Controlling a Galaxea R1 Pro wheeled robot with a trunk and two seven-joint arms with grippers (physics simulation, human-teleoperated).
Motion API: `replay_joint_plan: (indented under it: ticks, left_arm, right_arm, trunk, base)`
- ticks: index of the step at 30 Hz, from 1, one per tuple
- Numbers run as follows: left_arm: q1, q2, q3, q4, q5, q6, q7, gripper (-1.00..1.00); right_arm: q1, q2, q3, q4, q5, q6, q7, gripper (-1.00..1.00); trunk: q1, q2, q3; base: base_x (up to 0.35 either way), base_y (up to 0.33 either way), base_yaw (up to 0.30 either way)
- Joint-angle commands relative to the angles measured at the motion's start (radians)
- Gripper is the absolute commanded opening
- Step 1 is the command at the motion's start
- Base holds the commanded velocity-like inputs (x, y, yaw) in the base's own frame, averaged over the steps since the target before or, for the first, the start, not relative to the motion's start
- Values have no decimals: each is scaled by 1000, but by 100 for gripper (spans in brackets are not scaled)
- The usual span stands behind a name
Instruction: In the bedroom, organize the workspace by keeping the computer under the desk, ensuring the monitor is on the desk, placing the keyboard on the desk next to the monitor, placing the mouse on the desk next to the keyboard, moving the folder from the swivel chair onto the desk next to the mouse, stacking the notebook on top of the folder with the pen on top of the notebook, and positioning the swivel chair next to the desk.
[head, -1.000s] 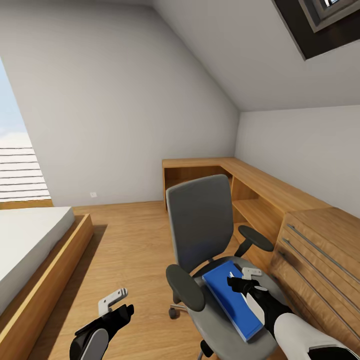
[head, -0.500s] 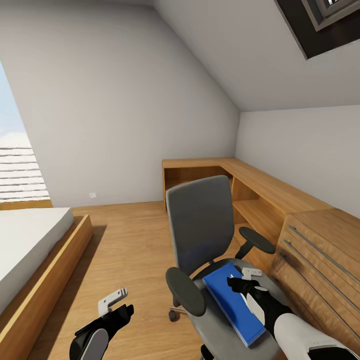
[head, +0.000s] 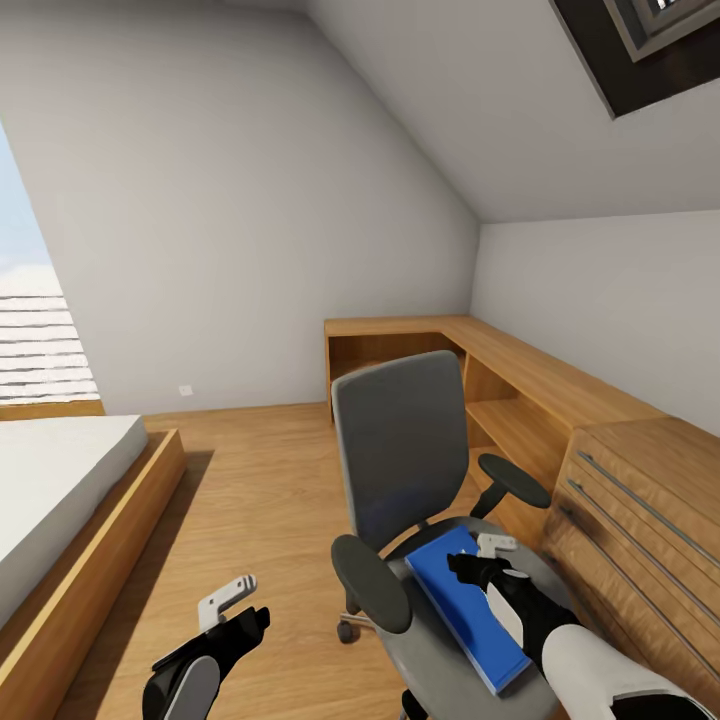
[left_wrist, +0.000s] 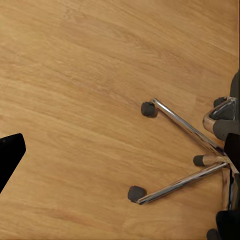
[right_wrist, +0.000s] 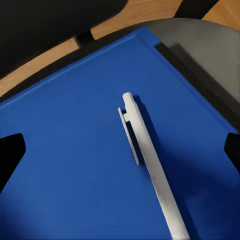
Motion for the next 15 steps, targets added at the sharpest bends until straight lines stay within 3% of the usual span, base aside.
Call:
replay_joint_plan:
  ticks: [1,15]
  left_arm:
    - [-1,-1,-1,-1,9,1,9,100]
    - [-1,-2,-1,-2,9,1,9,100]
  right_arm:
    - [0,0,8,4,-9,0,-5,100]
    - [-1,5,9,34,-8,-49,-10,100]
  trunk:
    - [0,-1,-1]
    - [0,-1,-1]
  base:
    - [0,0,0]
    - [0,0,0]
